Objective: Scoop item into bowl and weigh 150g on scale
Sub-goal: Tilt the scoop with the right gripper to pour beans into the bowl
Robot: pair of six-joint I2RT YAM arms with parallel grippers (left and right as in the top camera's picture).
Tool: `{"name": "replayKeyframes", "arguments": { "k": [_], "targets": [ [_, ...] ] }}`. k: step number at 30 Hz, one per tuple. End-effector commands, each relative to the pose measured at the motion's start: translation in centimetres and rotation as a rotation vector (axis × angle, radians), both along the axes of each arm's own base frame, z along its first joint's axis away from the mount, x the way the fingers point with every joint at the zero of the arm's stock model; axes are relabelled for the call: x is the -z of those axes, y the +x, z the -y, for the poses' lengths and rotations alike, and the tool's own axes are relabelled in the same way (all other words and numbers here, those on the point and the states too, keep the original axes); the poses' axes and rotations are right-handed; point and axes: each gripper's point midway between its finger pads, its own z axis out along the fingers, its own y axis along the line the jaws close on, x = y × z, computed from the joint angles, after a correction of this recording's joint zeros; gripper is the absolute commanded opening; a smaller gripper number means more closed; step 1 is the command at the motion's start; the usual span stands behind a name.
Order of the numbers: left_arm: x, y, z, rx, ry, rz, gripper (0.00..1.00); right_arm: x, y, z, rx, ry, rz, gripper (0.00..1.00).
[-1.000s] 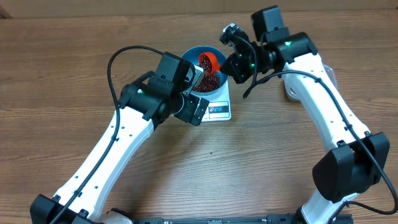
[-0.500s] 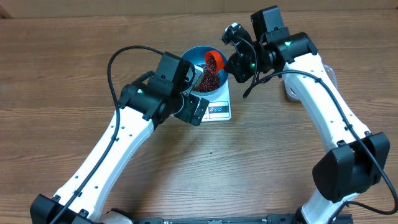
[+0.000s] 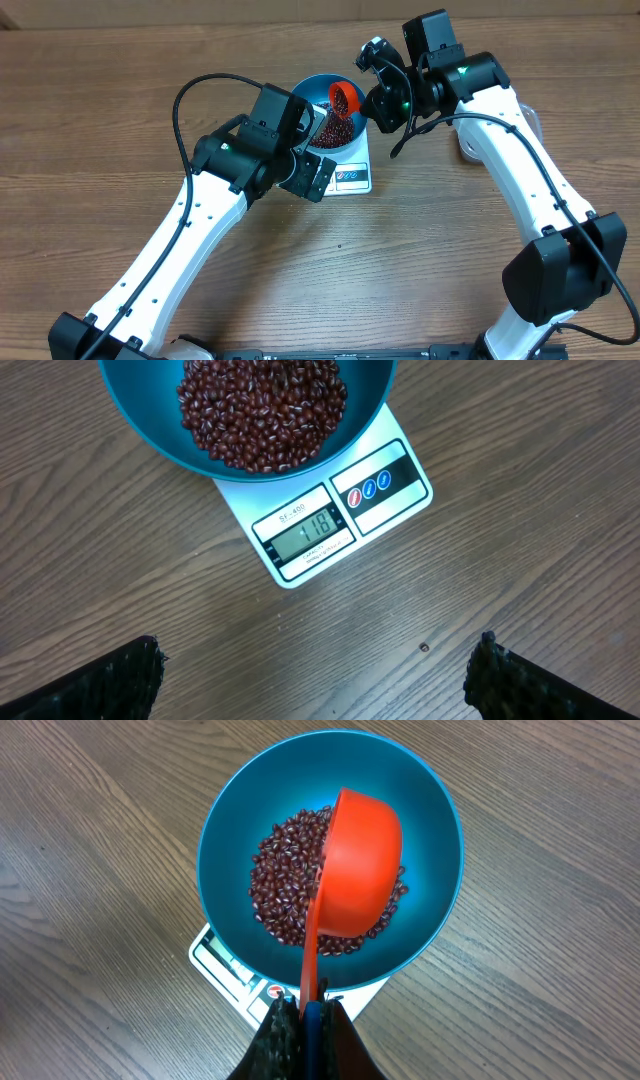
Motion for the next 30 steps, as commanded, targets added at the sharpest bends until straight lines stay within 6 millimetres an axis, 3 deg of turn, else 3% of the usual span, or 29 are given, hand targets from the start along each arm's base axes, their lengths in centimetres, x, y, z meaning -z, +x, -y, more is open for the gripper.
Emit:
{"name": "replayKeyframes", "arguments": {
  "k": [1,4,9,14,19,24,28,30],
  "targets": [
    [-0.7,-0.1,-0.1,-0.008,-0.018,0.016,1.0,-1.1,-0.1,-0.8,-0.019,0.009,0.024,0.04],
    [-0.7,-0.1,-0.1,-0.008,-0.018,0.016,0.99,-0.8,-0.8,-1.2,-0.082,-0.02,0.035,0.04],
    [-0.7,-0.1,-0.1,-0.008,-0.018,0.016,1.0,-1.4,0.5,-1.3,0.007,0.012,0.05,0.04],
    [-0.7,-0.1,-0.1,-0.008,-0.018,0.016,0.99,-0.9,-0.7,-1.5,-0.084,-0.028,0.049,0.04],
    [-0.7,-0.1,-0.1,-0.008,-0.018,0.016,1.0,-0.9,0.4,-0.8,0.022,-0.035,0.046,0.04],
    [-0.7,-0.1,-0.1,-0.008,-0.018,0.016,1.0,-0.7,-0.8,-1.5,-0.116,-0.054,0.065,0.04],
    [-0.7,-0.1,-0.1,-0.008,-0.018,0.016,1.0,-1.0,1.0,-0.7,0.041,-0.058,0.076,0.04],
    [-0.7,-0.1,-0.1,-0.008,-0.018,0.016,1.0,-1.1,0.6,-1.1,0.009,-0.044,0.071,0.04]
  ]
}}
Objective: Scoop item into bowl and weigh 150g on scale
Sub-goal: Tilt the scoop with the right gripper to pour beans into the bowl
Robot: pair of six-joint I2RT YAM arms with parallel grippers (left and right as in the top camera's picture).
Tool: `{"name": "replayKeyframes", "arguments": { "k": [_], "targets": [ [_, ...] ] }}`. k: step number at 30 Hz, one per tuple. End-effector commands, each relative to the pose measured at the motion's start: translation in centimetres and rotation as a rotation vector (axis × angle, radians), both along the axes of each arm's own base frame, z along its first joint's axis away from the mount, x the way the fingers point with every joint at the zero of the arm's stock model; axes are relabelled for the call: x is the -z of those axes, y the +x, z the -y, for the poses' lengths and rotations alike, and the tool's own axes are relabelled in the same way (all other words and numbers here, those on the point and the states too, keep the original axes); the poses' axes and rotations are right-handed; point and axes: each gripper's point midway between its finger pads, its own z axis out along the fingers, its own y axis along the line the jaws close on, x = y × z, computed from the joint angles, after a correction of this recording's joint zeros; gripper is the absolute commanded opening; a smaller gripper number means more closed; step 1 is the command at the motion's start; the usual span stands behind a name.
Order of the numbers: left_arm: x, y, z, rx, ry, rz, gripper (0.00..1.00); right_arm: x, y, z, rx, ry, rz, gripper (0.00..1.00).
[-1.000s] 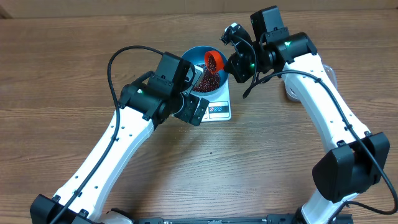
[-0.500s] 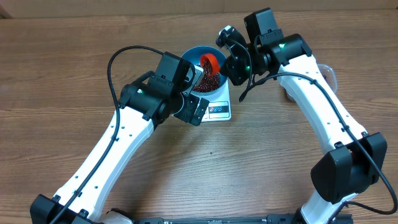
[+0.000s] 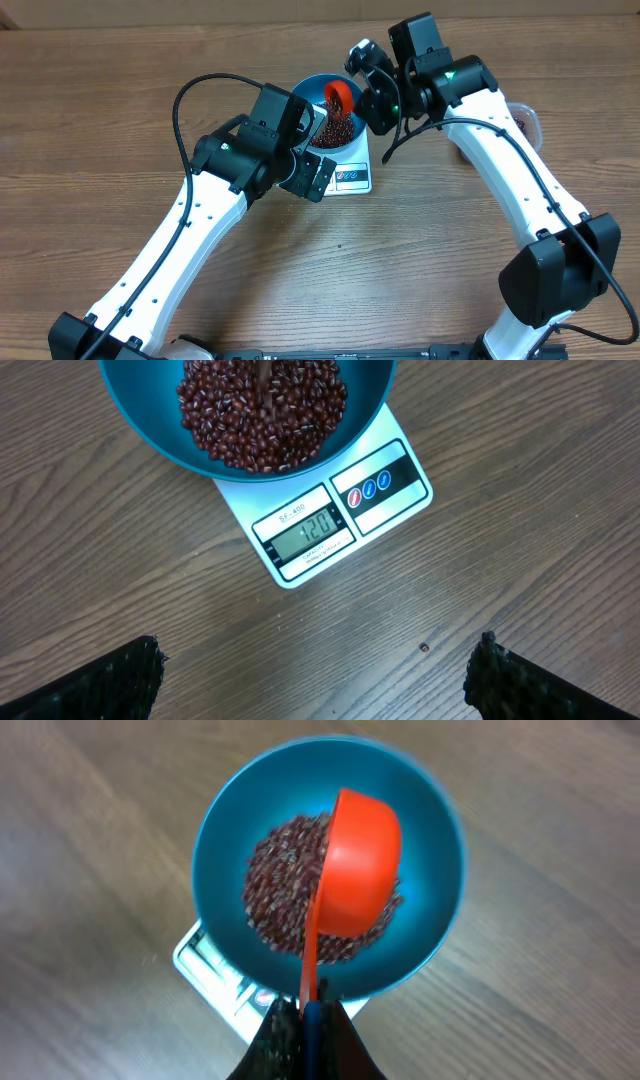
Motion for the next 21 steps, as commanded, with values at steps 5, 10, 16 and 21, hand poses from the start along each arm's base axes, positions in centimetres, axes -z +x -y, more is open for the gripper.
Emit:
{"name": "replayKeyframes", "arguments": {
  "k": [5,10,16,21],
  "targets": [
    [-0.7,-0.1,-0.1,-0.008,-0.018,0.016,1.0,-1.0,-0.1,-0.5,-0.084,-0.022,0.055,0.04],
    [-0.7,-0.1,-0.1,-0.008,-0.018,0.016,1.0,-1.3,0.2,-0.7,-0.048,0.002,0.051,0.04],
    [-0.7,-0.1,-0.1,-0.008,-0.018,0.016,1.0,-1.2,0.1,-0.7,-0.051,0.001,0.048,0.04],
    [-0.7,-0.1,-0.1,-0.008,-0.018,0.016,1.0,-0.5,-0.9,-0.8,-0.151,-0.093,0.074,0.04]
  ]
}}
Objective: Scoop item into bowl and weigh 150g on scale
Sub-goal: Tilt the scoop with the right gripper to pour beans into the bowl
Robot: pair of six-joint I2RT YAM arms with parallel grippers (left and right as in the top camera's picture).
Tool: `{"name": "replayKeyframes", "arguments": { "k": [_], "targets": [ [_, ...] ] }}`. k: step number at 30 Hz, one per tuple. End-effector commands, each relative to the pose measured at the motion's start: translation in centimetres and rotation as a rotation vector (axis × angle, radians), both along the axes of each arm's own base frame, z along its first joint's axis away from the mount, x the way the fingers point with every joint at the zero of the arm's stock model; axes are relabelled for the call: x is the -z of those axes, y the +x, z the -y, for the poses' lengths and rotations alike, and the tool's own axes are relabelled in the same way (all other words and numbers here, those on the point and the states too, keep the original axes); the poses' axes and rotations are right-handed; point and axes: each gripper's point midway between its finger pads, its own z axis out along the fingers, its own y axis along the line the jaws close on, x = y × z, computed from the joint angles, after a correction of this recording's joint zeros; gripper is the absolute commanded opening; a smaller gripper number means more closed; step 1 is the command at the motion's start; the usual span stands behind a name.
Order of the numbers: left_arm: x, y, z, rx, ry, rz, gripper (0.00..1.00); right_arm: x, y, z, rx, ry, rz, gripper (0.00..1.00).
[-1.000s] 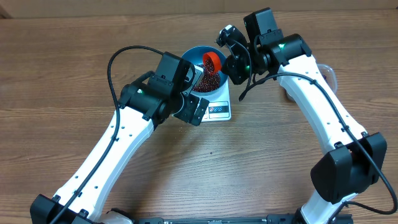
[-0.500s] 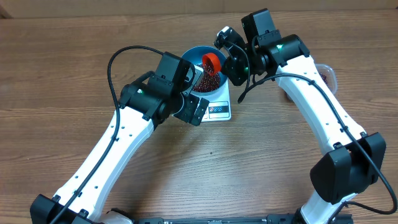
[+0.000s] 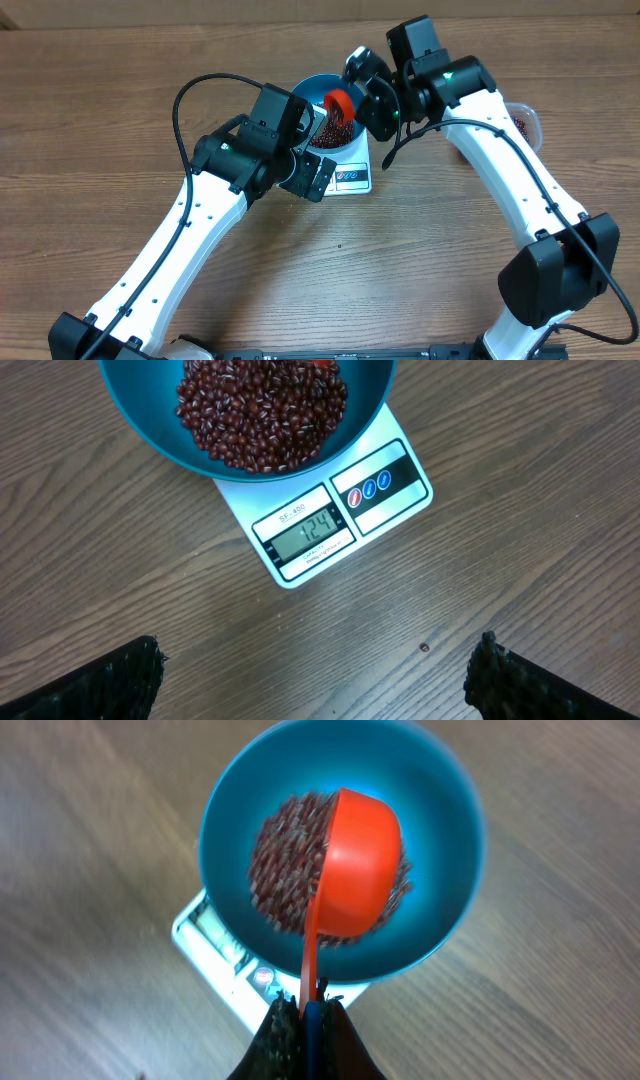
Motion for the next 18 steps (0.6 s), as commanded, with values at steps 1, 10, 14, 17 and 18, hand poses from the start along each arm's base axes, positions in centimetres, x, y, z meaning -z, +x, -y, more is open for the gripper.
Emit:
{"name": "replayKeyframes", "arguments": {
  "k": [1,10,14,17,18],
  "targets": [
    [-0.7,-0.1,-0.1,-0.008,-0.018,0.016,1.0,-1.3,1.0,-0.5,-0.016,-0.031,0.087,0.04],
    [-0.7,-0.1,-0.1,-0.008,-0.018,0.016,1.0,-1.8,1.8,-0.9,0.049,0.012,0.092,0.04],
    [-0.7,-0.1,-0.1,-0.008,-0.018,0.016,1.0,-1.8,1.7,-0.9,0.05,0.011,0.089,0.04],
    [-0.7,-0.1,-0.1,-0.008,-0.018,0.016,0.99,-1.8,1.7,-0.9,0.05,0.011,0.089,0.04],
    [-0.7,-0.1,-0.1,-0.008,-0.018,0.016,1.0,-1.8,1.7,-0.9,0.049,0.011,0.087,0.04]
  ]
}}
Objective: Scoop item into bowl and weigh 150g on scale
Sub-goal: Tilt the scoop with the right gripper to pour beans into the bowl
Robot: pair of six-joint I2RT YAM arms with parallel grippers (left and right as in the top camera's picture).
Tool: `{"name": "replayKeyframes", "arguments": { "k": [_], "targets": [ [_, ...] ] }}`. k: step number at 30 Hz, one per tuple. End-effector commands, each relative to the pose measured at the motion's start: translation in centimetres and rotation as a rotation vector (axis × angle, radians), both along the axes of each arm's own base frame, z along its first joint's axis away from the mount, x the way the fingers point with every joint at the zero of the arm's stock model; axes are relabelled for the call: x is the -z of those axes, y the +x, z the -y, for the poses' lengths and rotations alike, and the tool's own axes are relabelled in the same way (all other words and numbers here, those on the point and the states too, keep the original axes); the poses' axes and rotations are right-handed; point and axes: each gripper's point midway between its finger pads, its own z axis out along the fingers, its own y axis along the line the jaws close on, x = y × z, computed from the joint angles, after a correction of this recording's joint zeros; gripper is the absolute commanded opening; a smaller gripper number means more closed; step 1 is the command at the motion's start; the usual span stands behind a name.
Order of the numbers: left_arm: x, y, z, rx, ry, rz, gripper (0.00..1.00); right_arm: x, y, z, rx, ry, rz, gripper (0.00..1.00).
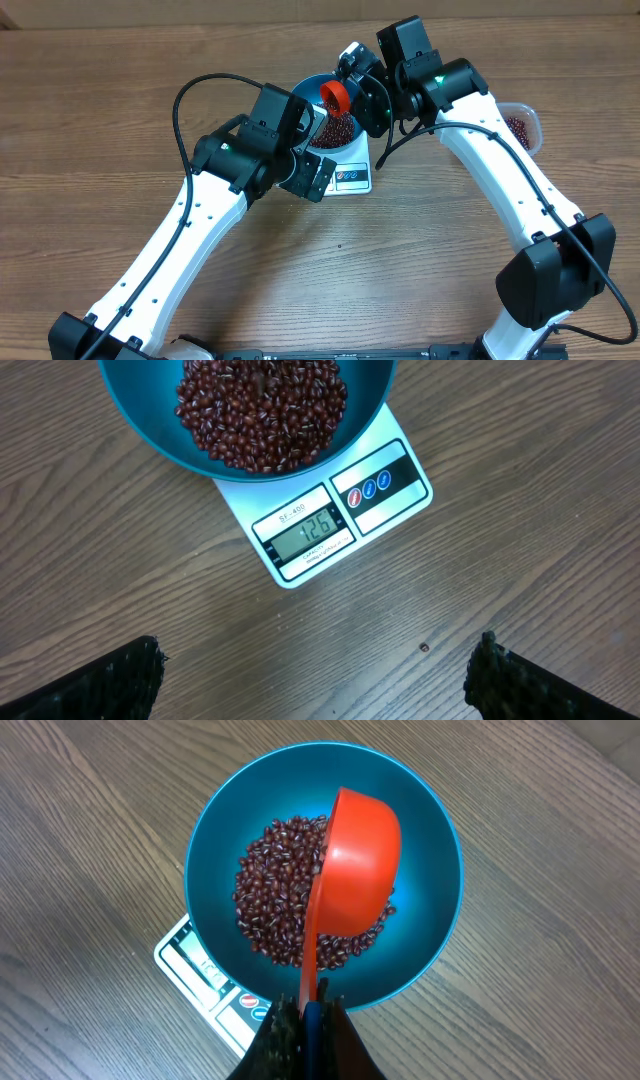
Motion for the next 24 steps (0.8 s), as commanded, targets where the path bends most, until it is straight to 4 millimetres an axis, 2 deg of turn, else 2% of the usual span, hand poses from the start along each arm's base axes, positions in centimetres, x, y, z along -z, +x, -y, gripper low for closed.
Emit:
{"name": "replayKeyframes", "arguments": {
  "k": [1,4,9,17,21,24],
  "targets": [
    [-0.7,-0.1,-0.1,-0.008,-0.018,0.016,1.0,-1.0,0.1,-0.1,-0.011,0.002,0.018,0.04],
    [-0.7,-0.1,-0.1,-0.008,-0.018,0.016,0.99,-0.3,-1.1,0.1,-0.108,-0.059,0.012,0.04],
    [-0.7,-0.1,-0.1,-0.008,-0.018,0.016,1.0,-0.9,0.9,0.8,0.066,-0.045,0.042,0.04],
    [-0.7,-0.1,-0.1,-0.008,-0.018,0.016,1.0,-0.8,0.7,0.7,0.063,-0.043,0.036,0.04],
    [-0.7,-0.1,-0.1,-0.008,-0.018,0.016,0.99,-0.2,-1.0,-0.2,-0.068,-0.098,0.03,0.04],
    [-0.7,-0.1,-0.1,-0.008,-0.018,0.016,1.0,-0.5,0.2,0.4,0.016,-0.131,0.069,0.04]
  ]
}}
